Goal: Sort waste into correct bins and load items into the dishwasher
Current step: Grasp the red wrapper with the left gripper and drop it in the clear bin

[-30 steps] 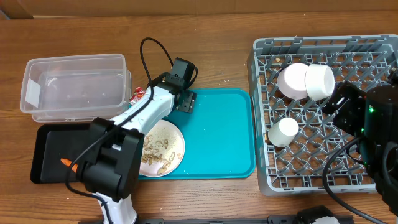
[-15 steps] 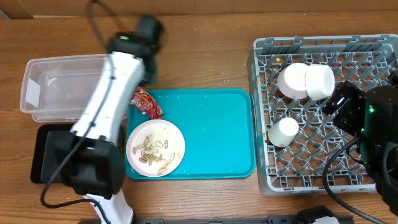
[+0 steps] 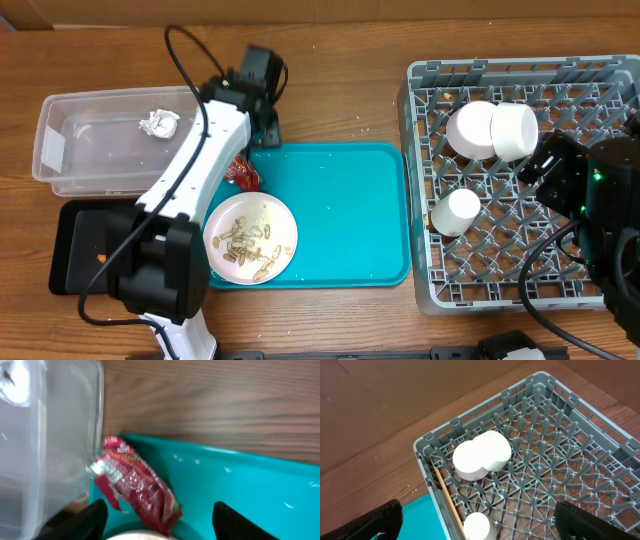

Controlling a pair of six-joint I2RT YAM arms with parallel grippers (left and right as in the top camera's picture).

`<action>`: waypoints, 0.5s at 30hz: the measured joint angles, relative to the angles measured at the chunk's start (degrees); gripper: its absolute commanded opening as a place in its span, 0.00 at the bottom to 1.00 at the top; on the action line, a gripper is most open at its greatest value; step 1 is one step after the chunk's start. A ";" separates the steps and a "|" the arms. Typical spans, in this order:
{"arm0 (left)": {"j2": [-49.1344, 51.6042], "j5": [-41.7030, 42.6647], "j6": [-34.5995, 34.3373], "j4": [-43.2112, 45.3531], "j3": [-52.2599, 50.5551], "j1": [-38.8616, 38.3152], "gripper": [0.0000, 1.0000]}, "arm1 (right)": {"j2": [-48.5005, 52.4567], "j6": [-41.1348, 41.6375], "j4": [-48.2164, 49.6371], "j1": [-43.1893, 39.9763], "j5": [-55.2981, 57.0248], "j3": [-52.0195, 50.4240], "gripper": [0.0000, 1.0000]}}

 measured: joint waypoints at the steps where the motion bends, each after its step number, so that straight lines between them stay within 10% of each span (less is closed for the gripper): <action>1: 0.15 -0.72 -0.98 2.56 -3.93 0.17 0.63 | 0.00 0.00 -0.02 0.00 0.00 0.00 1.00; 9: 0.28 -1.70 -3.13 16.31 -16.96 0.39 0.42 | 0.00 -0.02 0.00 0.00 0.02 0.00 1.00; 15: 0.28 -1.27 -3.45 18.82 -19.08 0.39 0.46 | 0.00 0.00 -0.02 -0.02 0.00 0.00 1.00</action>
